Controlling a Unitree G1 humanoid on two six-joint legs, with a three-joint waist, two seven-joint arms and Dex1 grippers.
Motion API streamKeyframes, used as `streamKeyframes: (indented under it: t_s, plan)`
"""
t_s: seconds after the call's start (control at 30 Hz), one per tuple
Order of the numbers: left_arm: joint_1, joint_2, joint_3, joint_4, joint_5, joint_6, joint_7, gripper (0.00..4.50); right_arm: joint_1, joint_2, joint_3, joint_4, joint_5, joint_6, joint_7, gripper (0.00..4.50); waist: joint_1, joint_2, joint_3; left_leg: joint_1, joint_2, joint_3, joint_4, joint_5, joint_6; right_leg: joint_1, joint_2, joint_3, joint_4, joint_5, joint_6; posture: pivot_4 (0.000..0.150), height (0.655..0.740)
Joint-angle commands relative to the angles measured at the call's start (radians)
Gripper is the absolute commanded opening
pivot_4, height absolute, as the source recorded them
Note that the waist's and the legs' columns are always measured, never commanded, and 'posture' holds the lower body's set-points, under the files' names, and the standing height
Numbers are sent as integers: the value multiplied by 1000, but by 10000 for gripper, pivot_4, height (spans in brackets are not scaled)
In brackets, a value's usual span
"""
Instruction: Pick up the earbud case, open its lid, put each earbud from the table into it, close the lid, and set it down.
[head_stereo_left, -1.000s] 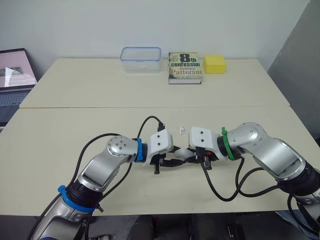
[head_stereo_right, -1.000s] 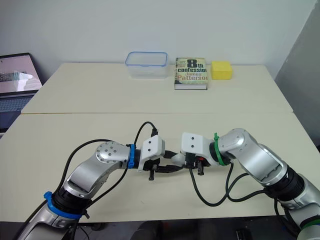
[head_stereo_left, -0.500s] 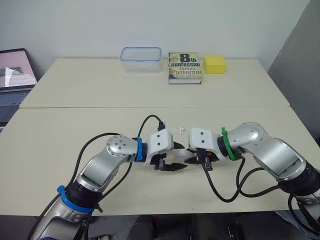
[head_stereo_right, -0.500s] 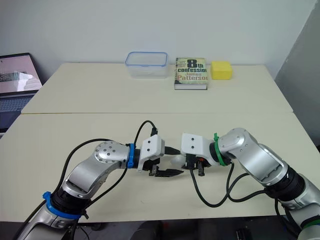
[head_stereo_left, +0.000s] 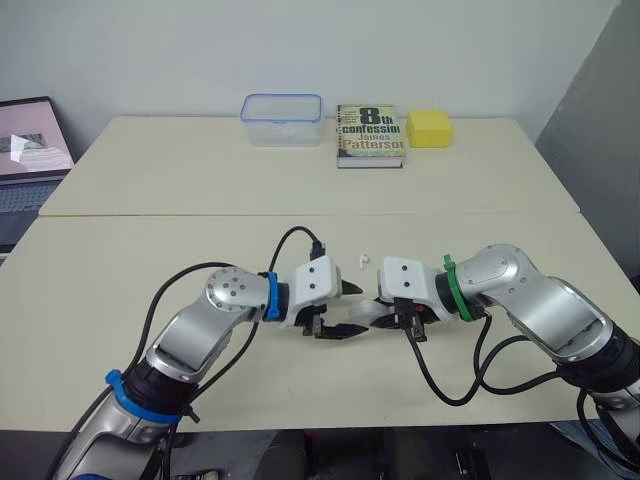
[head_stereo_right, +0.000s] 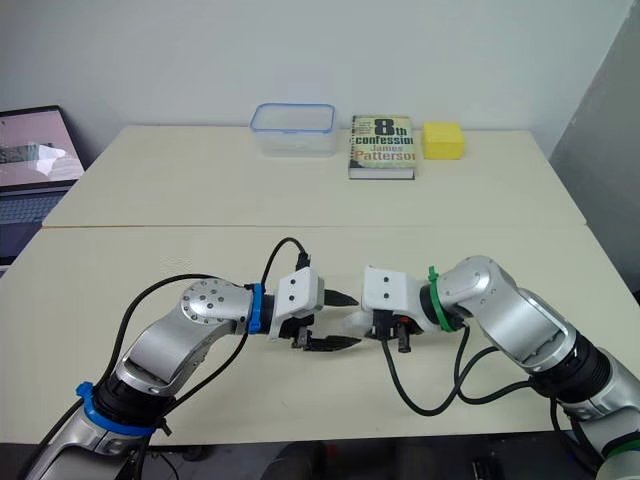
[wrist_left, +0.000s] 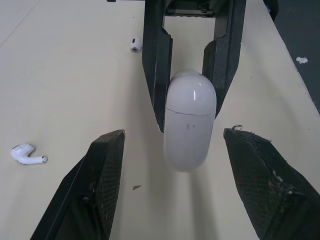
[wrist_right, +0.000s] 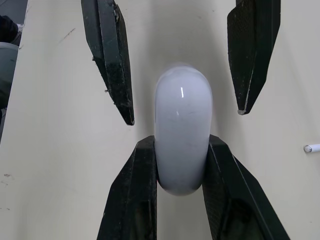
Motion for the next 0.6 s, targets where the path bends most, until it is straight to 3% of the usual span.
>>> streamKeyframes:
  t_s: [0.03,0.13,0.33,0.6]
  plan:
    - [-2,-1,10,-31,-5,-1,-1,33099,-4,-3,-19,-13,-5,-18,8,7937,0,0,0,0,0,0,0,0,0,0,0,0,0,0,0,1500,7387]
    - [-2,-5,9,-26,-5,-6,-1,27557,-4,-3,-19,-11,-7,-21,10,7937,0,0,0,0,0,0,0,0,0,0,0,0,0,0,0,1500,7387]
    - [4,-12,6,-25,-5,-12,-1,8802,-4,0,-21,-12,-8,-20,11,7937,0,0,0,0,0,0,0,0,0,0,0,0,0,0,0,1500,7387]
    - [21,-18,1,-23,9,-27,0,7394,-4,3,-26,-15,-7,-17,20,7937,0,0,0,0,0,0,0,0,0,0,0,0,0,0,0,1500,7387]
